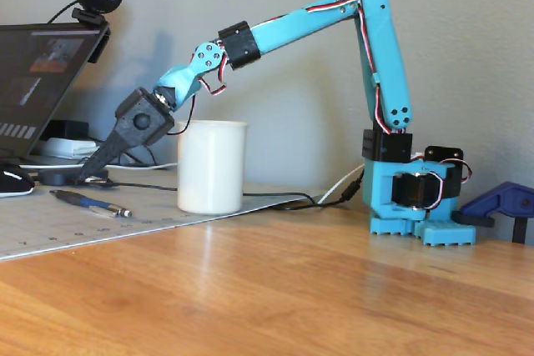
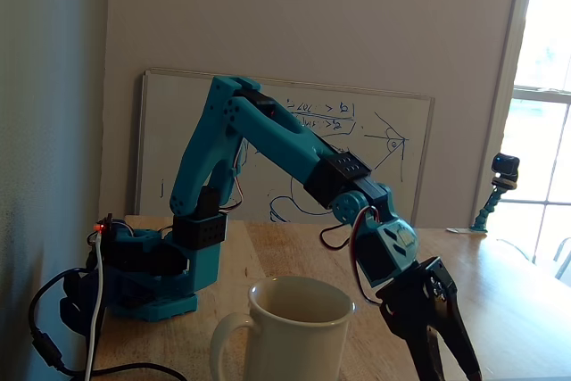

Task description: Grasp a pen and put it in a mug.

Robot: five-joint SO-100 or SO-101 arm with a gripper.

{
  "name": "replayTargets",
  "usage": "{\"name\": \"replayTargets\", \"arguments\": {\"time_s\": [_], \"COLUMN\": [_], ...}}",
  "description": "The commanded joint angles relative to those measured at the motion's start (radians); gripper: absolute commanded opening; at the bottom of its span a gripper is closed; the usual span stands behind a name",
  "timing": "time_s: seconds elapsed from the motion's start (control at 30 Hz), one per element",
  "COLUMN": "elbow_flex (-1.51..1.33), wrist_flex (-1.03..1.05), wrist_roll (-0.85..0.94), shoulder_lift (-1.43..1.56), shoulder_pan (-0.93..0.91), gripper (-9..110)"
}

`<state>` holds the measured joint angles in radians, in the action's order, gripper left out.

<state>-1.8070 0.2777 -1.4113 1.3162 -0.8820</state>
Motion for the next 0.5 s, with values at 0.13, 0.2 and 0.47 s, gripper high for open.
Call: {"name": "replayTargets", "arguments": {"time_s": [0.13,0.2,0.47], "elbow_flex": [0.029,0.052,0.071], "wrist_flex": [-0.029,-0.044,-0.057], "wrist_roll": [-0.040,-0.040,-0.025], "shoulder_lift": [-0.012,-0.051,-0.150], "shoulder_pan": [-0.006,-0.006,-0.072], "gripper": [41,41,41]}}
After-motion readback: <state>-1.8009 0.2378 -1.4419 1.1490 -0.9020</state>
